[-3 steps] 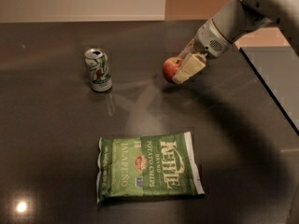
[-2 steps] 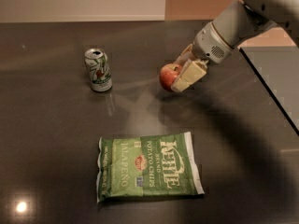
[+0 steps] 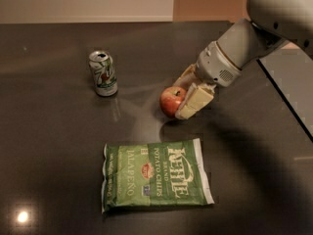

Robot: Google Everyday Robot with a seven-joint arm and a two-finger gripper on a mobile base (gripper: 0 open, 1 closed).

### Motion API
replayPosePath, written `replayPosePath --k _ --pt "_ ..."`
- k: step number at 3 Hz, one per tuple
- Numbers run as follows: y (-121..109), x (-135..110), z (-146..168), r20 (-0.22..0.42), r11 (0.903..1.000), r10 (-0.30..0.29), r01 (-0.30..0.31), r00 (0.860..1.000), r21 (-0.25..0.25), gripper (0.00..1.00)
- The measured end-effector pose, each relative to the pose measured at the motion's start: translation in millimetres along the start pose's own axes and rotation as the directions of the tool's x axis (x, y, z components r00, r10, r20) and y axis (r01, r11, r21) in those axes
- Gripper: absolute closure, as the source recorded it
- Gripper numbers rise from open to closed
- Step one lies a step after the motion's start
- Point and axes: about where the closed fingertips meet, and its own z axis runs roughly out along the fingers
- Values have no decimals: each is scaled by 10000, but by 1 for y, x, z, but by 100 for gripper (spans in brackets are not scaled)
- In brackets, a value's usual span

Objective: Move apple near green jalapeno chip bag

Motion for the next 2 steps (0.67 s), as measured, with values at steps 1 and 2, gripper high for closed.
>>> replayPosePath --k 1,2 --pt "21 5 9 -81 9987 -490 489 9988 -112 100" --pt "35 14 15 -238 9974 -707 704 9972 -139 77"
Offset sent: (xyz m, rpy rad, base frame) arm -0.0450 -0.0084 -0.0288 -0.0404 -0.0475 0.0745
